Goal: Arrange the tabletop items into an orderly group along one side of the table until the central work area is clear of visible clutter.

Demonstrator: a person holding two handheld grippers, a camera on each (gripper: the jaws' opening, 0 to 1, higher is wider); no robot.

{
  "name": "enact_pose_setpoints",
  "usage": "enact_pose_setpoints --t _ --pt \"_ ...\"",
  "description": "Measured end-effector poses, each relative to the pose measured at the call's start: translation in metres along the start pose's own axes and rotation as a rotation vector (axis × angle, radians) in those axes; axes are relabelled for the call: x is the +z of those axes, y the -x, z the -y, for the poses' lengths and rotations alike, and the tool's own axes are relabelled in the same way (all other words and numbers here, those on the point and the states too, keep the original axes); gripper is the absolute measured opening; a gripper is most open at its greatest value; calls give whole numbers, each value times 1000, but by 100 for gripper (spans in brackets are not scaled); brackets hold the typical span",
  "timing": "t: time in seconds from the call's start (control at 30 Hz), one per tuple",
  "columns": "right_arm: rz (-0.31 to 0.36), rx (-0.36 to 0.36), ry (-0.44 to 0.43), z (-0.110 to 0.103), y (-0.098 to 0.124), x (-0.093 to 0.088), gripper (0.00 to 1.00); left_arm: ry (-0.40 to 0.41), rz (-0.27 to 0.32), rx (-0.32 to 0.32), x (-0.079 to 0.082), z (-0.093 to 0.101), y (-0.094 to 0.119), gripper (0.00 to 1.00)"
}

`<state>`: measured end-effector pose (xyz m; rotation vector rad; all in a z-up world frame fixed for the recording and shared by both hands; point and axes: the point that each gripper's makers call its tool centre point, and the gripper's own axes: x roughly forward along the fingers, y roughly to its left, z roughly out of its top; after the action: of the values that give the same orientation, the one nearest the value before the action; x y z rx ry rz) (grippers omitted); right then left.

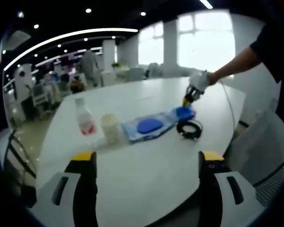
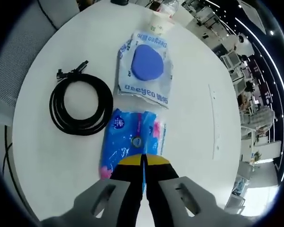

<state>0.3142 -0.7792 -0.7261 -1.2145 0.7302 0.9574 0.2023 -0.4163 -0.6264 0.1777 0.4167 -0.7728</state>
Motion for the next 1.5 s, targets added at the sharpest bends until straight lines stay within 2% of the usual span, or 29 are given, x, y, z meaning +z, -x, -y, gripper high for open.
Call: enact_pose_setpoints --t 0.43,0.53,0.63,0.7,0.87,1.07,1.2,1.5 --pt "1 3 56 8 2 1 0 4 1 7 0 -2 0 85" --pt "5 3 32 7 2 1 0 3 -2 7 -1 -2 0 85" --pt "30 -3 -91 8 5 -1 8 1 -2 8 -1 -2 1 85" --pt "26 -8 -89 10 6 -5 13 2 -3 7 -1 -2 0 85" --pt "19 -2 -120 7 6 -13 14 2 -6 3 -2 -1 0 85" --pt "-2 18 -126 1 0 -20 11 1 -12 4 -3 -2 0 84" --pt "-28 36 -87 -4 -5 -25 4 1 -13 10 -3 -3 0 84" --pt "-29 12 -79 6 -4 -25 0 -2 -19 12 -4 -3 0 83"
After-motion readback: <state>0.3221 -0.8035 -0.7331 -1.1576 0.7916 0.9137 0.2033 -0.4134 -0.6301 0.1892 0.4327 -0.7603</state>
